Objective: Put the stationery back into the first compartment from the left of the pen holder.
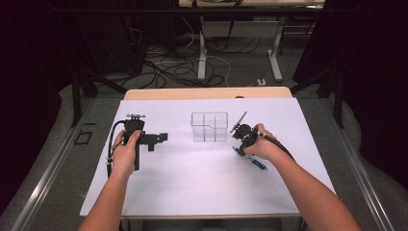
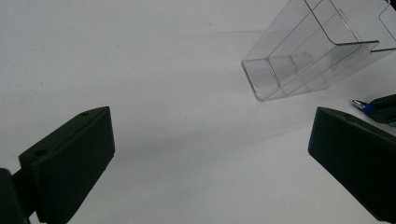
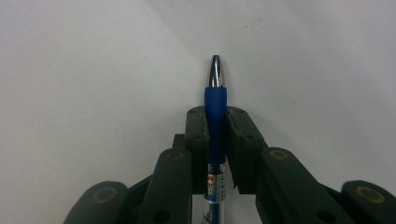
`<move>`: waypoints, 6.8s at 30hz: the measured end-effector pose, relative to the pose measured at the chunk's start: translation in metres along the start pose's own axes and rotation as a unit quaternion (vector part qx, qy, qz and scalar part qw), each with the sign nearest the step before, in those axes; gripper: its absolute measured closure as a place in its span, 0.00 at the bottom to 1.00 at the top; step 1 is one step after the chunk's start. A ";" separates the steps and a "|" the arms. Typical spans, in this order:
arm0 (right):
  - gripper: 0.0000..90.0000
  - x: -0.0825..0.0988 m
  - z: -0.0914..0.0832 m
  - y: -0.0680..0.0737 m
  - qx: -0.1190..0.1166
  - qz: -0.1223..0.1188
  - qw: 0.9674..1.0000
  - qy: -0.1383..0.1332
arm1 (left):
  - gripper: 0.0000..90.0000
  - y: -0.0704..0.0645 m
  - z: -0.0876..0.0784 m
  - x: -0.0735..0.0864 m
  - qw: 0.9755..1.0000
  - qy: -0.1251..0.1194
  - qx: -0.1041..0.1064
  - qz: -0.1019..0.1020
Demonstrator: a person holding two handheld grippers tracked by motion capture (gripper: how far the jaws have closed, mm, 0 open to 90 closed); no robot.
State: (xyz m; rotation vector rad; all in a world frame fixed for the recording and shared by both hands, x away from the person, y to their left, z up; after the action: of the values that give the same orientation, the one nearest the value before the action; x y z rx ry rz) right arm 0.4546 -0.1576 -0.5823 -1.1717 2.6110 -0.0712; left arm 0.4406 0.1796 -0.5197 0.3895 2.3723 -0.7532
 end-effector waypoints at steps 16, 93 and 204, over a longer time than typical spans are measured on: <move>0.89 -0.006 -0.018 -0.002 -0.006 0.029 0.997 -0.067 | 0.01 -0.001 0.000 0.000 1.000 0.001 0.001 0.000; 0.89 -0.139 -0.144 -0.009 -0.038 0.173 0.893 -0.413 | 0.01 0.002 -0.007 -0.004 1.000 -0.016 0.000 -0.004; 0.16 -0.113 -0.115 0.009 0.007 0.126 0.910 -0.395 | 0.01 0.012 -0.019 -0.008 0.999 -0.034 0.001 -0.013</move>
State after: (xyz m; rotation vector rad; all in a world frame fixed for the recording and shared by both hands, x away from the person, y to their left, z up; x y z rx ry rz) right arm 0.4882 -0.0761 -0.4471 -0.6411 1.9863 0.3619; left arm 0.4428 0.1994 -0.5076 0.3296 2.3168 -0.7700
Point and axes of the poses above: each handheld gripper's, and its own axes: z roughly forward along the jaws, x roughly out of its underside, y roughly to its left, the point moved 6 cm from there along z, roughly forward along the jaws, and after that the axes turned 10 degrees about x, right-handed, at the moved point
